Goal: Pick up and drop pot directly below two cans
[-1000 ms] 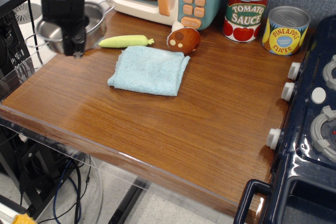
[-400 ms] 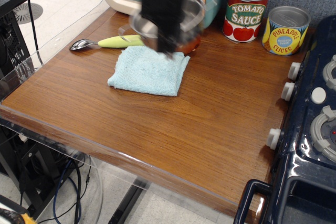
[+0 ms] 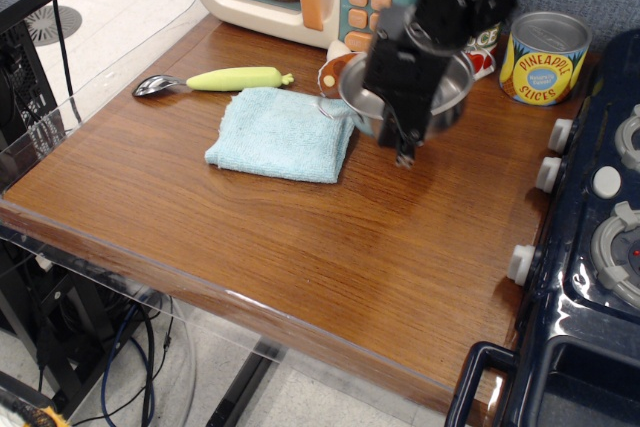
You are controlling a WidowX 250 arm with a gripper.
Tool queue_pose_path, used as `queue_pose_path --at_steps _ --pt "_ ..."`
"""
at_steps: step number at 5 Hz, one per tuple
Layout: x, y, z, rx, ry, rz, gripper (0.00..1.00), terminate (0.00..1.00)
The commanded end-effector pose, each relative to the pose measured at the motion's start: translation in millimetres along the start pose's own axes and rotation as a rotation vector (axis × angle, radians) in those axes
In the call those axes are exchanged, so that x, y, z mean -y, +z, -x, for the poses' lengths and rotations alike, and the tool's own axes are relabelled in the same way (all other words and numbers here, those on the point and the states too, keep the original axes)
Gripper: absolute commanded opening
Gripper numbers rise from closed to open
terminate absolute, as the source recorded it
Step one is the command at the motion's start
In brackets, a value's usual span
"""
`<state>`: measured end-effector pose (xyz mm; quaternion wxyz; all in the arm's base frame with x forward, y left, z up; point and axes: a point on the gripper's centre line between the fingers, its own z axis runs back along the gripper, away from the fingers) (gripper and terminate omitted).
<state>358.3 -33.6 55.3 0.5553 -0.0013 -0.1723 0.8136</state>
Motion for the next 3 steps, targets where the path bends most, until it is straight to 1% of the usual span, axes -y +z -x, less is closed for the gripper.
queue_pose_path --at_steps 1,2,3 --pt "11.8 4.5 35.2 -0.051 -0.085 0.049 0.0 0.0" --pt "10.7 -0.5 48.4 -0.077 -0.129 0.042 0.0 0.0" --pt "5.6 -5.5 52.8 -0.07 -0.161 0.046 0.0 0.0"
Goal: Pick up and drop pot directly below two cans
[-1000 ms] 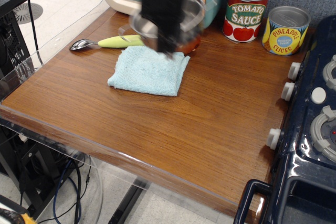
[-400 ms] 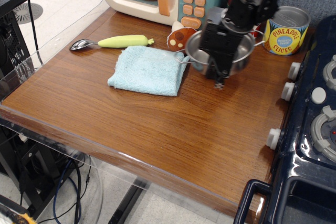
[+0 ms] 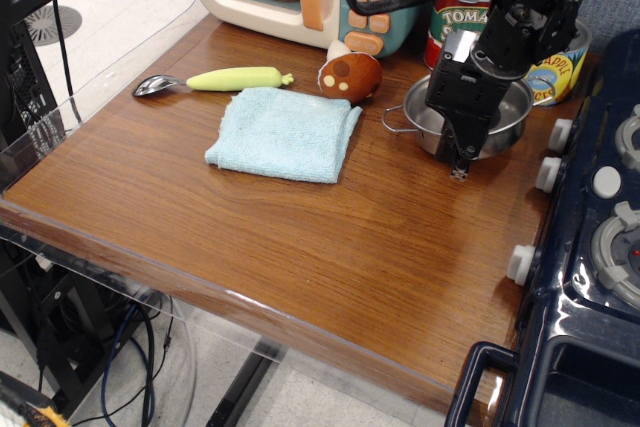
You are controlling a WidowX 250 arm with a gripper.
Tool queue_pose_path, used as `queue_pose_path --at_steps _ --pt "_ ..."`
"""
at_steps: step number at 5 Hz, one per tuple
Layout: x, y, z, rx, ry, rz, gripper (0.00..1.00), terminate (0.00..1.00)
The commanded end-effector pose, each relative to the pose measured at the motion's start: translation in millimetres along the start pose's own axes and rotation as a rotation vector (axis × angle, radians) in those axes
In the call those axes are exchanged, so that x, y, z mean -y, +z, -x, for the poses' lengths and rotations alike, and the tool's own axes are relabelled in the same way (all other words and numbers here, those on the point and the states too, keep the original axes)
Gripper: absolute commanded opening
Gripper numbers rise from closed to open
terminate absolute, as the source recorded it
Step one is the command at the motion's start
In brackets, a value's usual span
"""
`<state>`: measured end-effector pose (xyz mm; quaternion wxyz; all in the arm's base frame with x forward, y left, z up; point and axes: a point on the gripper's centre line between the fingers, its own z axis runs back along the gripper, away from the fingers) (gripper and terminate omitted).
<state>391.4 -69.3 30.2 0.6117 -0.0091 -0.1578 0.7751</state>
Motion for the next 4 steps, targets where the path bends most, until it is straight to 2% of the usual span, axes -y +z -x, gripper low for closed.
queue_pose_path --at_steps 1,4 --pt "-8.0 11.1 3.0 -0.025 -0.049 0.03 1.0 0.0" --pt "-11.9 7.2 -4.6 0.01 -0.055 0.029 1.0 0.0"
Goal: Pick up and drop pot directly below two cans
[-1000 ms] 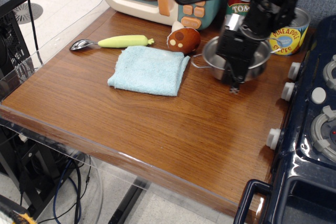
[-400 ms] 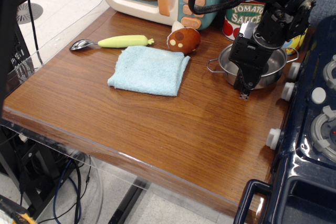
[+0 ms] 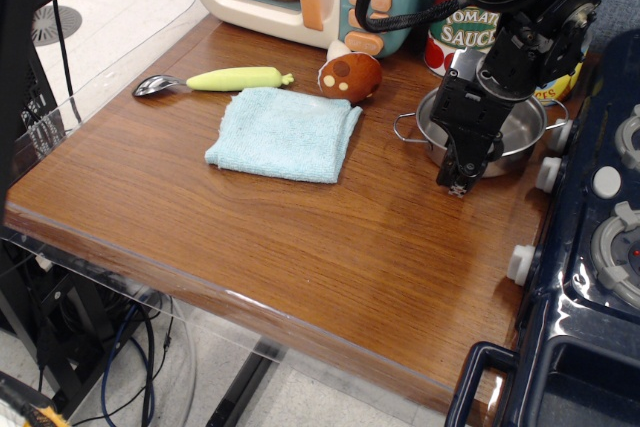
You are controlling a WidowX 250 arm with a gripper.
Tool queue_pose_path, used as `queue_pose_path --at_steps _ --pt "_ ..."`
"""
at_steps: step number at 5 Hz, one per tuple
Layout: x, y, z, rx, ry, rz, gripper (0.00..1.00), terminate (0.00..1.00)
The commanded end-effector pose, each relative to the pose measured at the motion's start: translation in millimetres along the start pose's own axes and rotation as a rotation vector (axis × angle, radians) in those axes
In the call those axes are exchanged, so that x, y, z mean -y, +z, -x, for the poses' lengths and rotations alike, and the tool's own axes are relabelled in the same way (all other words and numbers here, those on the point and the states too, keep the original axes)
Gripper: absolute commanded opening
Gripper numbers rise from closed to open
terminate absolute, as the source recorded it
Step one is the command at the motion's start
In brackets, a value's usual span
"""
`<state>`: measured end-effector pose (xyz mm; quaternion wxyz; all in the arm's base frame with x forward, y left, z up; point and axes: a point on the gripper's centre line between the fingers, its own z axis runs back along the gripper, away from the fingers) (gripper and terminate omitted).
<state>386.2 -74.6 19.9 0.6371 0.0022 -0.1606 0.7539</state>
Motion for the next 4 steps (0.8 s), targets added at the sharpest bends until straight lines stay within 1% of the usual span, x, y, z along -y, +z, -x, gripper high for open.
queue_pose_path --at_steps 1,2,3,4 --pt "-2.3 24.4 -12.9 0.001 0.022 0.05 1.0 0.0" --pt "1.0 40.2 -22.4 -0.017 0.067 0.068 1.0 0.0" --pt "3.2 62.7 -34.4 -0.045 0.11 0.103 1.0 0.0" --pt "1.4 80.3 -47.3 -0.083 0.141 0.14 1.0 0.0"
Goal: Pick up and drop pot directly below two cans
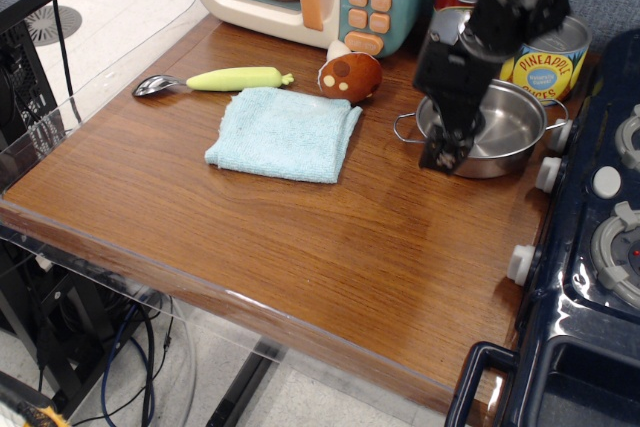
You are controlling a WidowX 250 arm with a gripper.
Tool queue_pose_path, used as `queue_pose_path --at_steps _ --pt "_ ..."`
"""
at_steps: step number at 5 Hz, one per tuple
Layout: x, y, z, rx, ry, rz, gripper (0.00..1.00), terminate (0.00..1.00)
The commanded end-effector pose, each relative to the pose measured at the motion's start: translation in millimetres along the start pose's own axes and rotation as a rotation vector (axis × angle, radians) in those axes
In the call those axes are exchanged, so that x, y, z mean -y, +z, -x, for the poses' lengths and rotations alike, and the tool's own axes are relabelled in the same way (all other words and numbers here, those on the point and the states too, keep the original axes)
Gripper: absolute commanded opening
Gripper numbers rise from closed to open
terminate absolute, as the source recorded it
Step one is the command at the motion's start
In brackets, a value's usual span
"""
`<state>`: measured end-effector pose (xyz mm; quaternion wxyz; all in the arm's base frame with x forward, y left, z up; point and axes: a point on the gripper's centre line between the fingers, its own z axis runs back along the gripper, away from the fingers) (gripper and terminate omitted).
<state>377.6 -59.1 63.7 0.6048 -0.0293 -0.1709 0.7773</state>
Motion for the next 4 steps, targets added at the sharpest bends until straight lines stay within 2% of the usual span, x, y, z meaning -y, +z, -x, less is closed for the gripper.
queue_pose_path --at_steps 1,3,4 --pt "0.9 41.3 -20.9 -0.061 0.053 0.09 1.0 0.0" --pt "0.9 41.3 -20.9 -0.061 0.053 0.09 1.0 0.0" --pt "0.9 41.3 -20.9 -0.061 0.053 0.09 1.0 1.0"
